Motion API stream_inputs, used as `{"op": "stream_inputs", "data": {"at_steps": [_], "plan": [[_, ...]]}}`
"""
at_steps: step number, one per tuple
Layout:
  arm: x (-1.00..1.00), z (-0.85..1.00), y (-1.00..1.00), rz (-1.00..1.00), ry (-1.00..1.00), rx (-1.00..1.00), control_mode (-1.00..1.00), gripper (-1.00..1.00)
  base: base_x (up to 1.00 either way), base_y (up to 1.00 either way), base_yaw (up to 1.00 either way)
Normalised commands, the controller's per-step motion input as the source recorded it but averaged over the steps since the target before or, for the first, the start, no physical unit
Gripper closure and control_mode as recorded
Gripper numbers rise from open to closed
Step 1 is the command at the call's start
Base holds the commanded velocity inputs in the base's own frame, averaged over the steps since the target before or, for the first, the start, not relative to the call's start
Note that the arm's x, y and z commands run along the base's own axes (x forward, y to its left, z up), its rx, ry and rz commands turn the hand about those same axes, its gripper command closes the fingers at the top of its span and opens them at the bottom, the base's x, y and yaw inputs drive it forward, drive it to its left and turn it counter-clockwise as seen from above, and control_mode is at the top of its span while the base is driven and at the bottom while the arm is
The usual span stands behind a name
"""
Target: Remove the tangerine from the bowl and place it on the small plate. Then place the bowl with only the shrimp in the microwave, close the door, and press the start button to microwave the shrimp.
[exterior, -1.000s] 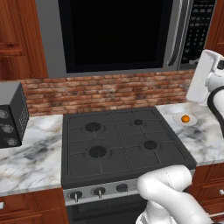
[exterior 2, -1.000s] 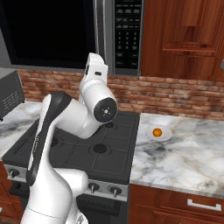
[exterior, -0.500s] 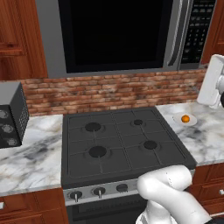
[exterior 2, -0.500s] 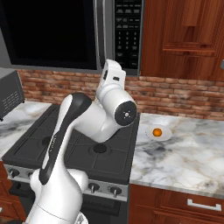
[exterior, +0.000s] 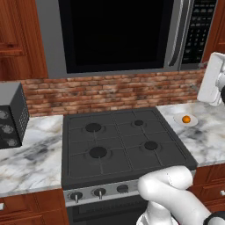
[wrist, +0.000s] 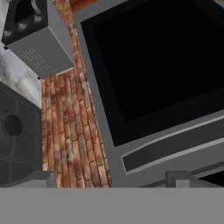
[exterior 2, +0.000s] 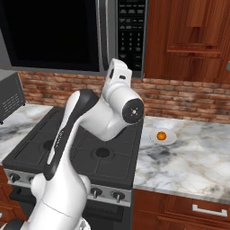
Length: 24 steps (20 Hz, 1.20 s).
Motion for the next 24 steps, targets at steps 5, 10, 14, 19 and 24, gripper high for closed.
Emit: {"op": "stream_inputs", "data": {"at_steps": [5,10,14,19,24], "plan": [[0.14,0.00,-0.02,0.00,0.02,0.00,-1.00,-1.00,0.00,0.00,0.00],[0.17,-0.01,-0.06,0.00,0.02,0.00,-1.00,-1.00,0.00,0.00,0.00],[0.18,0.00,-0.10,0.00,0.02,0.00,-1.00,-1.00,0.00,0.00,0.00],[0.17,-0.01,-0.06,0.00,0.01,0.00,-1.00,-1.00,0.00,0.00,0.00],[0.15,-0.01,-0.09,0.00,0.01,0.01,-1.00,-1.00,0.00,0.00,0.00]]}}
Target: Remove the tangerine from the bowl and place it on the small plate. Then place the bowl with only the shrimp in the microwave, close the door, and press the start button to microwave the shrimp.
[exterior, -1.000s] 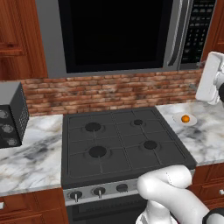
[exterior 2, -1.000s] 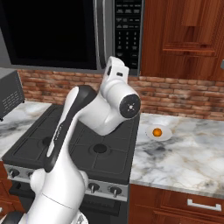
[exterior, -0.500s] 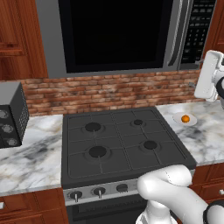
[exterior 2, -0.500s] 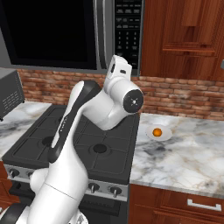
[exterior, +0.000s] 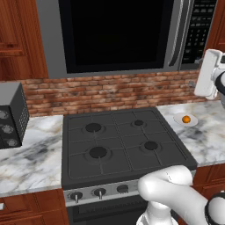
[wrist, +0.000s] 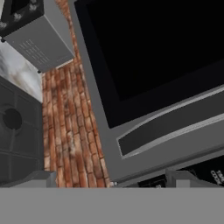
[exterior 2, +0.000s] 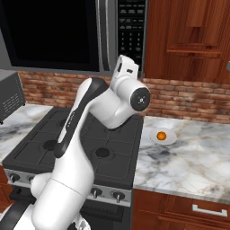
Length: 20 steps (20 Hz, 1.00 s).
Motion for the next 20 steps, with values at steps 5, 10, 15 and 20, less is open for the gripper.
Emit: {"op": "stream_inputs", "data": {"at_steps": [5,10,15,20], "plan": [[0.09,-0.01,-0.12,0.00,0.00,0.00,-1.00,-1.00,0.00,0.00,0.00],[0.12,-0.05,-0.02,0.00,0.01,0.00,-1.00,-1.00,0.00,0.00,0.00],[0.13,-0.12,0.01,0.00,0.02,0.00,-1.00,-1.00,0.00,0.00,0.00],[0.15,-0.06,0.00,0.00,0.00,0.00,-1.00,-1.00,0.00,0.00,0.00]]}}
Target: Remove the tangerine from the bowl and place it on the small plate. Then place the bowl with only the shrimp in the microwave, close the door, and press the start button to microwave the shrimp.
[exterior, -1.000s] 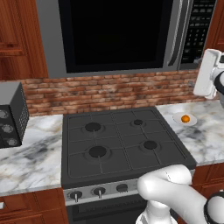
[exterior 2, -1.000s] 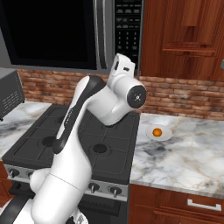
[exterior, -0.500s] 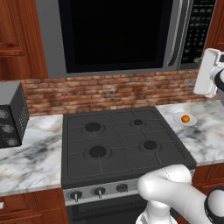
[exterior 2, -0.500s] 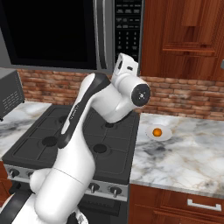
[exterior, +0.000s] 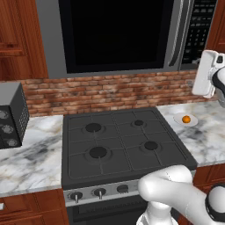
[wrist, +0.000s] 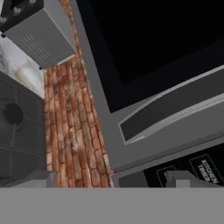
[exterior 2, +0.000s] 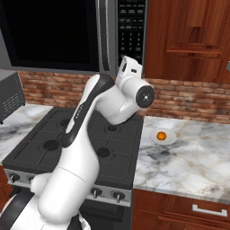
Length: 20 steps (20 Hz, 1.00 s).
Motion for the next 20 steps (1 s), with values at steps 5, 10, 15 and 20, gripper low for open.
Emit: {"op": "stream_inputs", "data": {"at_steps": [5,10,15,20], "plan": [[0.22,0.00,0.00,0.00,0.00,0.00,-1.00,-1.00,0.00,0.00,0.00],[0.23,0.00,0.01,0.00,0.00,0.00,-1.00,-1.00,0.00,0.00,0.00],[0.26,0.00,0.00,0.00,0.00,0.00,-1.00,-1.00,0.00,0.00,0.00],[0.30,-0.04,0.00,0.00,0.00,0.00,-1.00,-1.00,0.00,0.00,0.00]]}}
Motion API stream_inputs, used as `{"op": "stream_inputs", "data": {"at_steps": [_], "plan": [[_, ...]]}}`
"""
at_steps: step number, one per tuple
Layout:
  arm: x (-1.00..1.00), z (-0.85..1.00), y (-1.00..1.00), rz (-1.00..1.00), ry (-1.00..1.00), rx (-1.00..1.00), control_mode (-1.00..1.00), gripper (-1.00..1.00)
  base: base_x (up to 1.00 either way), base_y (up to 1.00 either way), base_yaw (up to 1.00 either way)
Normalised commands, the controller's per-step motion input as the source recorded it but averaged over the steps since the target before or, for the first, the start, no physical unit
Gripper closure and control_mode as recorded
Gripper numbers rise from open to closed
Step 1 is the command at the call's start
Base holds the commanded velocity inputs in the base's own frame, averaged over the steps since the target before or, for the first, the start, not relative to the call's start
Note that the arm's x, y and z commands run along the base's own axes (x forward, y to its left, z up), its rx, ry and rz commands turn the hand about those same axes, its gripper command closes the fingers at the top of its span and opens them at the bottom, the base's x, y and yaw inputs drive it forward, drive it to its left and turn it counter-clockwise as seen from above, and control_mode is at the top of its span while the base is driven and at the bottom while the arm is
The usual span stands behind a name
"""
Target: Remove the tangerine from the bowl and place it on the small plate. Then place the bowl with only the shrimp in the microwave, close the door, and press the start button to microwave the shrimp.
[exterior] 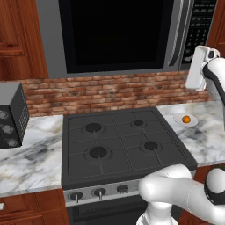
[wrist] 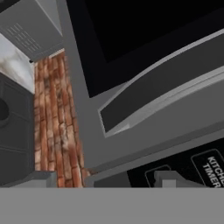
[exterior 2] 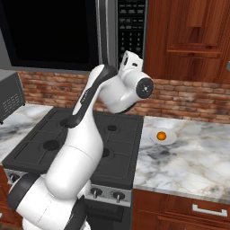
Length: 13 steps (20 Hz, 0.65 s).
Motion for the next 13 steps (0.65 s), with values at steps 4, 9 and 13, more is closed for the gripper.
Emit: {"op": "stream_inputs", "data": {"at_steps": [4,9,13], "plan": [[0.26,-0.06,0.00,0.00,0.00,0.00,-1.00,-1.00,0.00,0.00,0.00],[0.27,-0.13,0.00,0.00,0.00,0.00,-1.00,-1.00,0.00,0.00,0.00],[0.27,-0.14,0.00,0.00,0.00,0.00,-1.00,-1.00,0.00,0.00,0.00]]}}
